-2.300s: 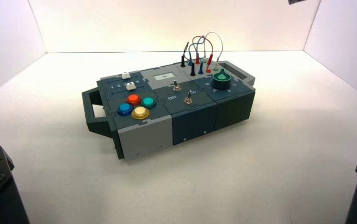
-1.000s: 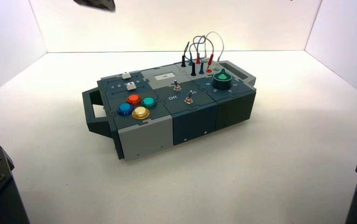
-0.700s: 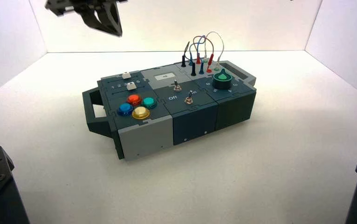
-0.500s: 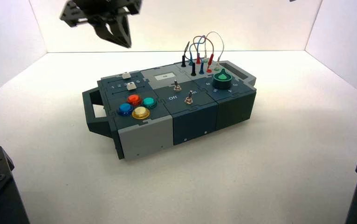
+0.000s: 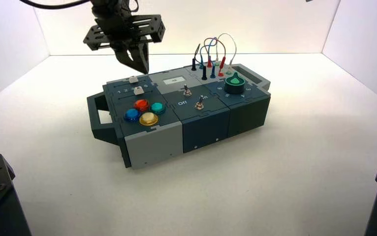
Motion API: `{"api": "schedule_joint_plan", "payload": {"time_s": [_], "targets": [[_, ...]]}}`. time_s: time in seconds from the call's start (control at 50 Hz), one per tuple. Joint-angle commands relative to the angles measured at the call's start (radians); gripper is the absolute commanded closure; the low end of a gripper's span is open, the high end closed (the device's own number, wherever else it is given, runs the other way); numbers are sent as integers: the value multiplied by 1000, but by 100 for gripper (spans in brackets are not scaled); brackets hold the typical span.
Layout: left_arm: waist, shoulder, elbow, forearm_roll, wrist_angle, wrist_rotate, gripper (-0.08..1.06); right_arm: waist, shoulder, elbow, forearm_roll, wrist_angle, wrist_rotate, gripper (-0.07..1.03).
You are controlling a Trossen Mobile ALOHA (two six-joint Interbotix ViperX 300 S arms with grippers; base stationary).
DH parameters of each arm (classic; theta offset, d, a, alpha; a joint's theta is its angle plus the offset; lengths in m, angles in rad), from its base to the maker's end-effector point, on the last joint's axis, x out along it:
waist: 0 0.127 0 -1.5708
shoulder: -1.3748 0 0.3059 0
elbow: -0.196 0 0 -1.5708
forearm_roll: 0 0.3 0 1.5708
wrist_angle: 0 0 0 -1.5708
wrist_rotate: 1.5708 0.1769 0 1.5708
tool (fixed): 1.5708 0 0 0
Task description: Move the top slider to position 1.
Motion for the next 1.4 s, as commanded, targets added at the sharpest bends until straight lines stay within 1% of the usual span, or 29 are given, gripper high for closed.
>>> {"api": "schedule_joint_plan", "payload": {"time_s": [0.02,0.2,0.38,0.54,0.88,1.4], "targets": [[6,0,-28,2,-18,-6,101,-3,0,-14,3,-9,3,98],[32,17,-29,3,-31,-6,101,-3,9,-14,3,-9,3,98],[66,23,-29,12,-29,-5,101,-3,18,-15,3,-9,3,98],[78,28,-31,14,-31,0,101,-3,21,-17,3,-9,3,98],[80,58,-29,17,-31,2,101,-3,29,-18,3,-9,3,98],[83,44,0,21,-28,3,101,-2,29,-18,3,-8,3,98]]}}
